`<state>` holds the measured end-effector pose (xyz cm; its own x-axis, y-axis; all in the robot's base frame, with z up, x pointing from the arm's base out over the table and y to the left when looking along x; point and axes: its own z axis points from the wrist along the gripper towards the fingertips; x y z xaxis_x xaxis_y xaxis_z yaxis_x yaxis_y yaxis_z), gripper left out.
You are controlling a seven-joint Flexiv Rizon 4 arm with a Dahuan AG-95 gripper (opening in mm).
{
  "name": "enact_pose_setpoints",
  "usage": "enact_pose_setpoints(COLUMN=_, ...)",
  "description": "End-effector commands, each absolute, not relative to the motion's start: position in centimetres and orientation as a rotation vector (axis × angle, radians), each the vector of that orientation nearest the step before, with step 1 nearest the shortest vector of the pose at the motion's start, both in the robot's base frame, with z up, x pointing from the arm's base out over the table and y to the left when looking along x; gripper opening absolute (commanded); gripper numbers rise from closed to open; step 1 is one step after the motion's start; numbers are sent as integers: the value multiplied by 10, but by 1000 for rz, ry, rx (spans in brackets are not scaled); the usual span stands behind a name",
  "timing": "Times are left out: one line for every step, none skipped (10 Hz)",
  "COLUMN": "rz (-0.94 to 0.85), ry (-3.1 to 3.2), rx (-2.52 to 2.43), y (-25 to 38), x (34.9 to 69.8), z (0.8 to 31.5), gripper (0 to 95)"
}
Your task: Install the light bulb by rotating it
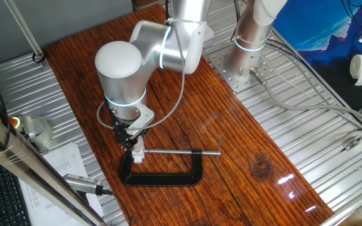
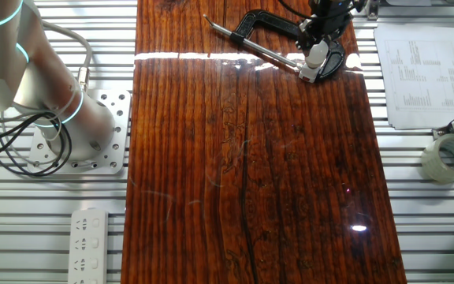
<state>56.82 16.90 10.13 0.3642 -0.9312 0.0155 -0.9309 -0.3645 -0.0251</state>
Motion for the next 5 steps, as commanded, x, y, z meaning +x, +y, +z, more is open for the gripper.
enact_pose_setpoints(rz=-60, ry=1785, rx=-2563, y=174, x=572, z=103, gripper=190)
enact_pose_setpoints(rz=-53, ry=1812, rx=-2555, y=176, x=574, z=101, gripper=190)
enact_pose_setpoints(rz=-51, ry=1845, rx=-2547, y=175, x=575, z=98, gripper=190)
enact_pose_setpoints(rz=-52, ry=1870, rx=-2538, y=174, x=575, z=98, gripper=190)
enact_pose_setpoints(rz=-54, ry=1880, rx=-2533, y=173, x=576, z=98, gripper=0)
